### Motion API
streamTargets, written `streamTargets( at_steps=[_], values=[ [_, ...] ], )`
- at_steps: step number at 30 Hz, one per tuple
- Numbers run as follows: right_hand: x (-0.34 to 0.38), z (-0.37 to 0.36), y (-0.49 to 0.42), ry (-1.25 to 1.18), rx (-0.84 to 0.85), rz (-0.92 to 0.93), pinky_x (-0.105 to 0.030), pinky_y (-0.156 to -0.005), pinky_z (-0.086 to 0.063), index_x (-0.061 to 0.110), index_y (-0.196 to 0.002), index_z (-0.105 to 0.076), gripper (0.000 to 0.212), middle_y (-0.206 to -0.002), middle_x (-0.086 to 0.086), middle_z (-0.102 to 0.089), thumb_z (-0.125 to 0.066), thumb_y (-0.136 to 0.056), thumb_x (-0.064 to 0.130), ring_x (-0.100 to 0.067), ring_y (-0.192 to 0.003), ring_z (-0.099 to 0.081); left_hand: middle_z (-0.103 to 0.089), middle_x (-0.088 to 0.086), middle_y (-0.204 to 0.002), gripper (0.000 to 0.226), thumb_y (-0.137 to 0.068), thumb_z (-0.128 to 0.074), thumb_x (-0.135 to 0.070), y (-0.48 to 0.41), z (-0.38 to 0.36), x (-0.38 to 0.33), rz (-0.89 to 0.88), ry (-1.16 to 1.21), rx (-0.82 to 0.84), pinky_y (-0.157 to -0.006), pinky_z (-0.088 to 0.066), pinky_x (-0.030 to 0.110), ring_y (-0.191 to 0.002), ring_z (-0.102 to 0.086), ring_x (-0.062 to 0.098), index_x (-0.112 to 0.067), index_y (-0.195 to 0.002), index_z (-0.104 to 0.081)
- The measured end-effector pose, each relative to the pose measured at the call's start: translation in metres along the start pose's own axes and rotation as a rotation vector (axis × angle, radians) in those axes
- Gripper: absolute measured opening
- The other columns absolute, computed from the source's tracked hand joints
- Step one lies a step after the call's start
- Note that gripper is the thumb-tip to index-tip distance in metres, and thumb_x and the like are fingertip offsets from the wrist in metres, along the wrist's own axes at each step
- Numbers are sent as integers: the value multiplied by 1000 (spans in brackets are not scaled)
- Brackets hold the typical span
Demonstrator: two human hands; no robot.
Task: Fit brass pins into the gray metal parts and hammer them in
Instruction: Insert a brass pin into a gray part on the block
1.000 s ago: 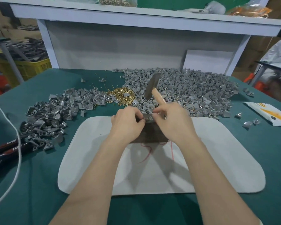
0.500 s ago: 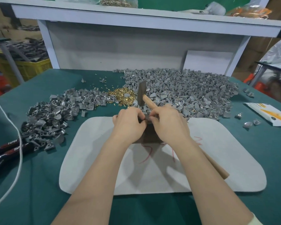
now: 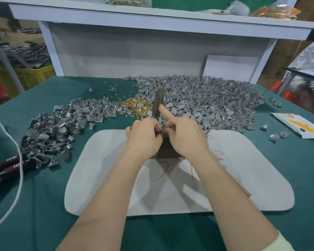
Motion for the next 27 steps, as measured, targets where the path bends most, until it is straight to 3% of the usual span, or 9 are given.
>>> streamTargets(
  at_steps=[5, 9, 14, 18, 20, 22, 24, 25, 27],
  values=[
    [1, 1, -1, -46, 15, -3, -27, -69, -34, 35, -97, -66, 15, -108, -3, -63, -55, -90, 26, -26, -95, -59, -64, -1, -103, 4, -88, -58, -23, 0, 0, -1, -11, -14, -9, -93, -35, 37, -109, -52, 27, -24, -85, -58],
    [-1, 2, -4, -67, 36, -27, -27, -68, -34, 38, -100, -65, 18, -106, -1, -64, -56, -90, 26, -22, -82, -50, -62, 1, -99, 6, -89, -57, -21, 1, 0, -3, -25, -29, -16, -90, -35, 36, -105, -51, 29, -22, -83, -58],
    [-2, 1, -5, -63, 35, -35, -27, -67, -34, 38, -104, -65, 21, -101, 1, -65, -56, -90, 25, -20, -79, -47, -62, 1, -98, 5, -89, -57, -21, 1, -2, -3, -33, -42, -18, -87, -33, 36, -105, -50, 30, -21, -83, -57],
    [-4, -1, -7, -62, 56, -32, -28, -70, -39, 33, -94, -68, 15, -101, 2, -68, -56, -90, 26, -25, -92, -59, -62, -1, -98, 8, -87, -58, -23, 1, -2, -1, -22, -18, -19, -88, -34, 36, -105, -51, 28, -24, -80, -55],
    [-8, -1, -8, -170, 63, -16, -29, -80, -47, 30, -92, -71, 16, -105, 1, -70, -57, -90, 22, -23, -100, -62, -63, -4, -98, 10, -87, -59, -24, 1, -2, 1, 4, 2, -39, -90, -34, 37, -106, -52, 26, -27, -78, -54],
    [-13, 5, -7, -349, 35, -9, -17, -86, -44, 27, -104, -70, 24, -113, 8, -68, -55, -91, 12, -12, -106, -62, -62, -6, -93, 13, -87, -60, -25, -1, 0, 5, 45, -11, -82, -90, -33, 37, -105, -52, 26, -27, -75, -55],
    [-20, 17, -4, -410, -28, 35, 2, -76, -34, 29, -122, -61, 40, -111, 27, -61, -52, -91, 5, 11, -102, -56, -57, -7, -85, 15, -89, -59, -25, -3, 2, 10, 94, -26, -126, -88, -31, 35, -104, -52, 26, -26, -74, -57],
    [-24, 23, -3, -385, -68, 55, 1, -74, -34, 32, -128, -55, 45, -109, 30, -60, -52, -91, 7, 14, -97, -54, -55, -7, -83, 15, -89, -59, -24, -4, 2, 12, 110, -31, -144, -86, -30, 34, -103, -52, 27, -26, -74, -57],
    [-31, 33, 1, -297, -127, 55, -16, -78, -38, 35, -132, -49, 46, -116, 15, -63, -55, -91, 17, -3, -100, -58, -53, -6, -81, 15, -89, -59, -23, -4, 2, 12, 125, -31, -161, -84, -28, 33, -102, -52, 28, -26, -74, -58]
  ],
)
Point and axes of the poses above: each hand's wrist, its own y-axis away from the middle knuckle, its own z-axis out of the back of the hand, x = y × z, the point moved 2 cm from there along -y, towards the middle knuckle
